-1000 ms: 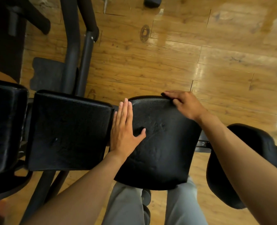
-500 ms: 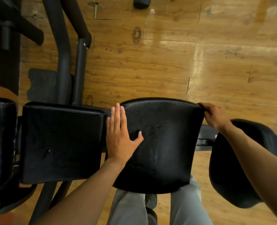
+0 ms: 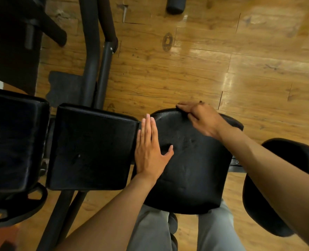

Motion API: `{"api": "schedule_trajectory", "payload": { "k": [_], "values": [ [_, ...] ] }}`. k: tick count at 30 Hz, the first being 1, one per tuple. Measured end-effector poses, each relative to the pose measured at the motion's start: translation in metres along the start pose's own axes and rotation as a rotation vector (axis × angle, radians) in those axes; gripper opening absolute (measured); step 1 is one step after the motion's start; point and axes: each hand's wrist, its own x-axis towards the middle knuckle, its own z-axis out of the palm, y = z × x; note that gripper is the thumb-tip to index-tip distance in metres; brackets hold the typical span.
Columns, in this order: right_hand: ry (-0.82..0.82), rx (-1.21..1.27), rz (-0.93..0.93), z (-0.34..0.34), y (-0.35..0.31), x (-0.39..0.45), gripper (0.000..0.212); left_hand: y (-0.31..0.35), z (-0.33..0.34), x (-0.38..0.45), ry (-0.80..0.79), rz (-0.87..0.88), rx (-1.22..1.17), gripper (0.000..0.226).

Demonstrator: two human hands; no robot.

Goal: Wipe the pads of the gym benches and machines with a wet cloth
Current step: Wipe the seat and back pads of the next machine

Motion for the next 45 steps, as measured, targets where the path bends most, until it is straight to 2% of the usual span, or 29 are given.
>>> {"api": "schedule_trajectory", "payload": {
  "k": [5,10,16,22,27,30,37,45],
  "values": [
    [-0.034,-0.038,-0.171,0.018,-0.064,0.026,0.051,-0.003,-0.002,0.000,-0.021,0.013,-0.022,0.114],
    [0.024,-0.036,-0.207,0.027,-0.056,0.018,0.055,-0.002,-0.003,-0.001,-0.025,-0.009,-0.013,0.114],
    [0.194,0.124,0.088,0.007,0.035,-0.018,0.050,0.004,-0.002,-0.003,-0.024,-0.038,-0.031,0.115],
    [0.207,0.127,0.299,0.007,0.117,-0.058,0.049,0.011,0.000,-0.003,-0.020,-0.084,-0.042,0.115],
    [0.224,0.103,0.376,0.018,0.152,-0.094,0.055,0.011,0.000,-0.003,-0.021,-0.080,-0.021,0.115],
    [0.204,0.100,0.446,0.020,0.159,-0.100,0.050,0.011,-0.001,-0.003,-0.030,-0.069,-0.018,0.114],
    [0.163,-0.034,0.232,0.009,0.118,-0.073,0.054,0.009,0.002,-0.004,-0.003,-0.059,-0.026,0.111],
    [0.033,-0.072,-0.130,0.013,-0.001,0.010,0.057,0.006,0.001,-0.003,-0.009,-0.035,-0.098,0.112]
  ]
}}
